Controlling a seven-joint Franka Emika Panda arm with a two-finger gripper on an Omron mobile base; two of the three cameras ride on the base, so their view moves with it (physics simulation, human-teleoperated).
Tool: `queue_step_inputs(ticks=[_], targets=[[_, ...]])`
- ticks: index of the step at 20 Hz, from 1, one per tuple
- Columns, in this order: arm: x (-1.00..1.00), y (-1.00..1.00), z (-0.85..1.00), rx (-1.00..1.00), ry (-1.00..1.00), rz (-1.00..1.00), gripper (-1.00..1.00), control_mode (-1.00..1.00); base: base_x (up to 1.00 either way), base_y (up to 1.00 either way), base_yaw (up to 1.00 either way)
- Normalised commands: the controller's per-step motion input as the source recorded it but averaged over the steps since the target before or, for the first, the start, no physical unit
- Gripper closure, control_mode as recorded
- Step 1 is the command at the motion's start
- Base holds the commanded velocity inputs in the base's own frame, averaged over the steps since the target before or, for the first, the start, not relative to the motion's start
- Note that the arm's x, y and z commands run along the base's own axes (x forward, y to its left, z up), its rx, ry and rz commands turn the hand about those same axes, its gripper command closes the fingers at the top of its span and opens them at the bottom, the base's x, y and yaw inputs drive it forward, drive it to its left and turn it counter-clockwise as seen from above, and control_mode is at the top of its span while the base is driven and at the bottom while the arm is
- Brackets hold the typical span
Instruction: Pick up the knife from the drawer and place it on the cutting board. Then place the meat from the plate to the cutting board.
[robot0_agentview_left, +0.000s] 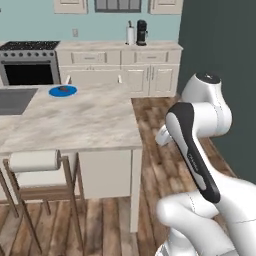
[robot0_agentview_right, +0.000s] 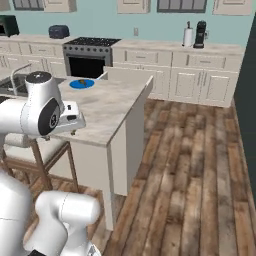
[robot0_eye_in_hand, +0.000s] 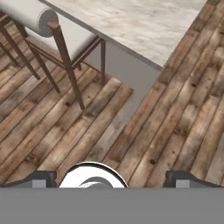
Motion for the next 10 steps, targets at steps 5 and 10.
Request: queue_step_inputs(ticks=[5,10], targets=[[0.0,0.0,0.0,0.0,0.0,0.0,-1.0,1.0,0.76,-1.0,0.21],[0.0,0.0,0.0,0.0,0.0,0.0,-1.0,1.0,0.92,-1.0,0.3]])
